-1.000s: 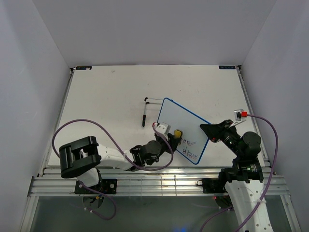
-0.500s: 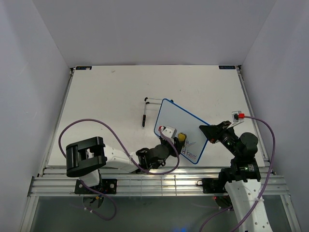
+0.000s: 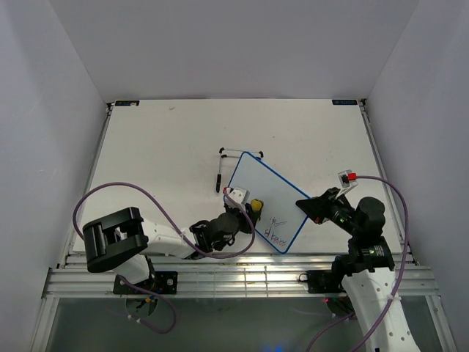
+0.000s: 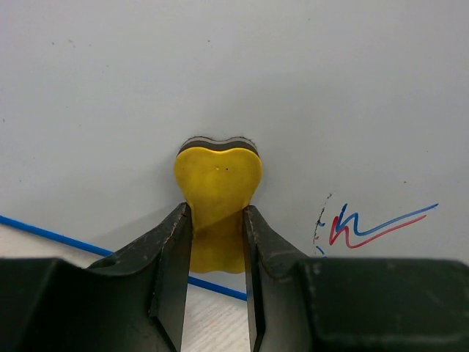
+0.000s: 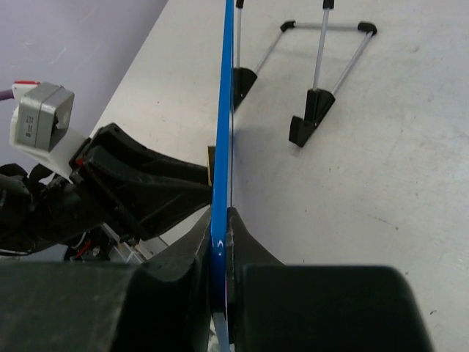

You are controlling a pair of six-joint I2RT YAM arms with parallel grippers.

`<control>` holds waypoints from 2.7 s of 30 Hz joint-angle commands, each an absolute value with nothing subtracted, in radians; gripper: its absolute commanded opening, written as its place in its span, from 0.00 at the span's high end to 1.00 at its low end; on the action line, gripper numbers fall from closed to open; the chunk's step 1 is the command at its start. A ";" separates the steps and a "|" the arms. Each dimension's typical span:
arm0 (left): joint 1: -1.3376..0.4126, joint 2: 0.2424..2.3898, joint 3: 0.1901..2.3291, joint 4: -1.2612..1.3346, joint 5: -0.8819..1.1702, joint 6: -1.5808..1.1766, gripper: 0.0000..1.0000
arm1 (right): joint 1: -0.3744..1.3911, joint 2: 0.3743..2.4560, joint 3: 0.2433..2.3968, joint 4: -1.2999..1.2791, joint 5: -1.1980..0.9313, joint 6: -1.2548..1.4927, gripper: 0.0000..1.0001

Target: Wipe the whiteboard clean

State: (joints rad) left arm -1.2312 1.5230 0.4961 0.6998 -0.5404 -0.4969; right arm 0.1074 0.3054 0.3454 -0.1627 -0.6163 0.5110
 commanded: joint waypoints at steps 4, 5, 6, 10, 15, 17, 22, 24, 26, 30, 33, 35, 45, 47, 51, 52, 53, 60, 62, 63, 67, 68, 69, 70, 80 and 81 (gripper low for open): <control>-1.224 1.519 0.503 0.673 -0.509 -0.480 1.00 | 0.118 0.354 0.393 -0.242 -0.666 0.405 0.92; -1.224 1.526 0.509 0.673 -0.502 -0.480 1.00 | 0.118 0.362 0.402 -0.256 -0.669 0.388 0.92; -1.227 1.535 0.518 0.673 -0.493 -0.483 1.00 | 0.118 0.376 0.408 -0.268 -0.676 0.367 0.92; -1.255 1.569 0.548 0.678 -0.476 -0.469 1.00 | 0.120 0.388 0.403 -0.275 -0.701 0.360 0.92; -1.302 1.582 0.578 0.680 -0.460 -0.465 1.00 | 0.121 0.397 0.405 -0.288 -0.695 0.368 0.92; -1.319 1.588 0.594 0.680 -0.462 -0.466 1.00 | 0.121 0.402 0.414 -0.294 -0.687 0.377 0.92; -1.368 1.644 0.655 0.680 -0.472 -0.453 1.00 | 0.124 0.402 0.411 -0.270 -0.695 0.431 0.92; -1.387 1.669 0.692 0.681 -0.472 -0.442 1.00 | 0.124 0.397 0.407 -0.259 -0.702 0.465 0.92; -1.397 1.683 0.718 0.681 -0.468 -0.433 1.00 | 0.126 0.390 0.390 -0.229 -0.709 0.491 0.92; -1.425 1.713 0.782 0.661 -0.474 -0.405 1.00 | 0.130 0.367 0.374 -0.196 -0.712 0.541 0.92; -1.428 1.726 0.819 0.623 -0.479 -0.408 1.00 | 0.133 0.364 0.382 -0.209 -0.710 0.543 0.92; -1.428 1.723 0.827 0.598 -0.503 -0.420 1.00 | 0.135 0.365 0.388 -0.222 -0.709 0.540 0.92; -1.312 1.617 0.701 0.499 -0.575 -0.525 1.00 | 0.137 0.364 0.382 -0.232 -0.739 0.526 0.92; -1.286 1.602 0.674 0.497 -0.571 -0.538 1.00 | 0.137 0.365 0.379 -0.226 -0.753 0.526 0.92; -1.221 1.577 0.603 0.502 -0.551 -0.577 1.00 | 0.138 0.368 0.368 -0.206 -0.793 0.545 0.92; -1.215 1.577 0.597 0.505 -0.552 -0.578 1.00 | 0.138 0.367 0.367 -0.195 -0.795 0.557 0.92; -1.210 1.577 0.591 0.511 -0.549 -0.577 1.00 | 0.138 0.365 0.362 -0.190 -0.796 0.564 0.92; -1.207 1.603 0.516 0.662 -0.502 -0.542 1.00 | 0.138 0.351 0.341 -0.105 -0.828 0.696 0.92; -1.221 1.612 0.488 0.715 -0.495 -0.523 1.00 | 0.138 0.347 0.336 -0.084 -0.836 0.739 0.92; -1.227 1.615 0.486 0.724 -0.497 -0.519 1.00 | 0.138 0.345 0.339 -0.087 -0.830 0.745 0.92; -1.282 1.629 0.485 0.779 -0.511 -0.468 1.00 | 0.138 0.338 0.356 -0.113 -0.802 0.765 0.92; -1.295 1.632 0.489 0.787 -0.517 -0.462 1.00 | 0.138 0.337 0.357 -0.118 -0.798 0.768 0.92; -1.319 1.638 0.491 0.791 -0.522 -0.454 1.00 | 0.137 0.336 0.359 -0.126 -0.789 0.773 0.92; -1.330 1.641 0.491 0.796 -0.522 -0.453 1.00 | 0.138 0.336 0.359 -0.124 -0.787 0.779 0.92; -1.482 1.661 0.517 0.816 -0.522 -0.462 1.00 | 0.138 0.327 0.336 -0.051 -0.808 0.880 0.92; -1.482 1.658 0.514 0.816 -0.522 -0.469 1.00 | 0.138 0.327 0.337 -0.051 -0.808 0.882 0.92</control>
